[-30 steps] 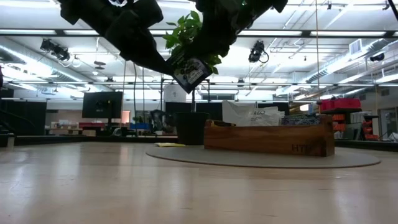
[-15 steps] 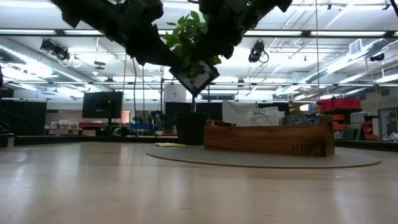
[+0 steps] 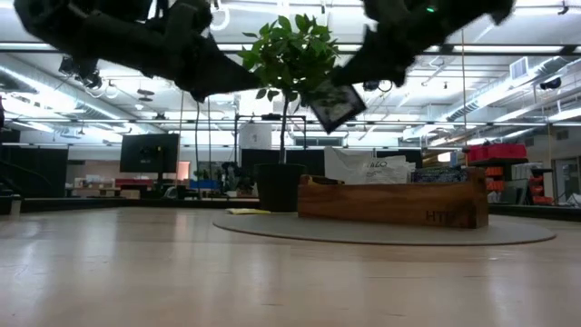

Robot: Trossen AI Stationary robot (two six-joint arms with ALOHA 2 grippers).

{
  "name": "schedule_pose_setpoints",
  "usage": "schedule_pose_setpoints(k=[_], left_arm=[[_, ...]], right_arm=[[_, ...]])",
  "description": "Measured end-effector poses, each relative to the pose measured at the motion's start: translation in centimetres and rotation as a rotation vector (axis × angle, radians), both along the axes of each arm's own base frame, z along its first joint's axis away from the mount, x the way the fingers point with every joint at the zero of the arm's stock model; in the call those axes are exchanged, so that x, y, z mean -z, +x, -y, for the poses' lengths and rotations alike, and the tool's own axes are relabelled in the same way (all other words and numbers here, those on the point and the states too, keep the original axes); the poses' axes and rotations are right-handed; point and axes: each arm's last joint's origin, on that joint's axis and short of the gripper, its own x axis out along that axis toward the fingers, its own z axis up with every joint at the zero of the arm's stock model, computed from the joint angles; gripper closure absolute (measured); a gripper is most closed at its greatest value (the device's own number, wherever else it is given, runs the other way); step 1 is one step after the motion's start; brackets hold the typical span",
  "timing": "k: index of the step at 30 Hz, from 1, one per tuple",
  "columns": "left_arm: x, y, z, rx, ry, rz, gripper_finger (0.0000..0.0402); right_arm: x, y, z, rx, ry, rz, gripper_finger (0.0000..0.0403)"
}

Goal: Pick & Place Tea
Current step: Put the black tea bag into the right section of the wooden organizer

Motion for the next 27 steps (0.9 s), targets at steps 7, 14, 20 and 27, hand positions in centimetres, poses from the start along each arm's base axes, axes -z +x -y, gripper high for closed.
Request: schedule_pose_setpoints(k=[7,14,20,27], left_arm=[[1.0,-1.7,-0.6,-0.016,0.015,0.152,0.0328],[1.5,-2.0,-1.2,-0.04,0.014,0.146,0.0328],[1.1,-2.0,-1.5,-0.053,0.036,0.178,0.0328],[1.1,-2.0,-2.2,-0.089,0.016,0.184,0.0328]], right_arm=[[2.3,-3.9,-1.9,0.193,-0.016,0.103,0.0403],[4.4,-6.4,-4.6,0.28,-0.027,0.12,0.0403],[5.4,-8.8,-6.7,0.351,0.014,0.133,0.0403],[6.0,-10.6,-7.6,0.41,0.068,0.169,0.0403]])
